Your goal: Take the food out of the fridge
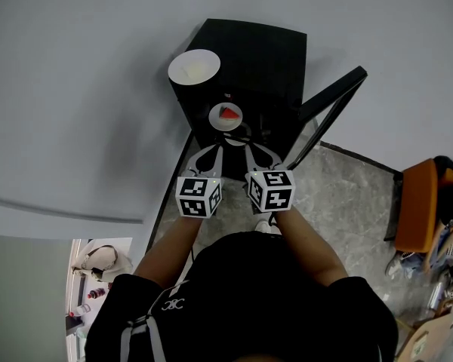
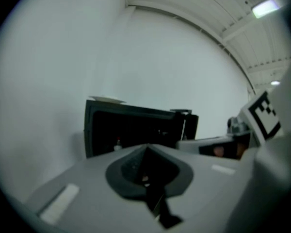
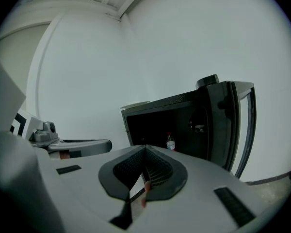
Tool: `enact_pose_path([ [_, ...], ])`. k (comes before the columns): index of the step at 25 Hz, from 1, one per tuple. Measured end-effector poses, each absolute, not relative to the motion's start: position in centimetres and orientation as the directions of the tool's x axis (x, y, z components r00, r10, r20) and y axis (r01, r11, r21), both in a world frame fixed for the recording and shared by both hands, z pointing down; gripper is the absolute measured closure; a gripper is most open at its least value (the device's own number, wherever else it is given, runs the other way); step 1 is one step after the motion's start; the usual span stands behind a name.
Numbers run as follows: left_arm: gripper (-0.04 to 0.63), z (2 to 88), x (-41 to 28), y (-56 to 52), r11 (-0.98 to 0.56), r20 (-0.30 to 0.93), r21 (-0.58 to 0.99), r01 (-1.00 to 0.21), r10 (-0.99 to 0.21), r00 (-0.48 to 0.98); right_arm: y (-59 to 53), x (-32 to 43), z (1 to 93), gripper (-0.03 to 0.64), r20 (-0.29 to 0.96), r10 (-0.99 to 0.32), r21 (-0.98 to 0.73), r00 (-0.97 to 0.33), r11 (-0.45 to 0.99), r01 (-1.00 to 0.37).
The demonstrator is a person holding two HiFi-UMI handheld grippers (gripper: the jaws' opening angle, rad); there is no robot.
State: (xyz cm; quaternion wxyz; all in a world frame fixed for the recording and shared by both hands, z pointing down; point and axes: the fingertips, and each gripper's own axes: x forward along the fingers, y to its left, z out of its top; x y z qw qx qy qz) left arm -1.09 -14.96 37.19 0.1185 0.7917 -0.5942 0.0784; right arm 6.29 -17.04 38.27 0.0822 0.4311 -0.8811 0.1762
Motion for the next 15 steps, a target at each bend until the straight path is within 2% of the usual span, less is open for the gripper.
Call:
enact_pose_path([
  [6,0.600,37.9,-0.9,-15.2,-0.266,0.284,0.139,-0.954,-0.912,0.296,-16.9,6.4,38.6,0.623,0.306,-0.731,-0.243,-0.610,0.559,-0.792],
  [15,0.599,39.6,-1.2,-15.2,-0.263,0.332,0.101,-0.959,-0.900,0.282,-16.8,5.8,39.6,0.623,0.329,-0.717,-0.244,-0.615,0.565,-0.789],
])
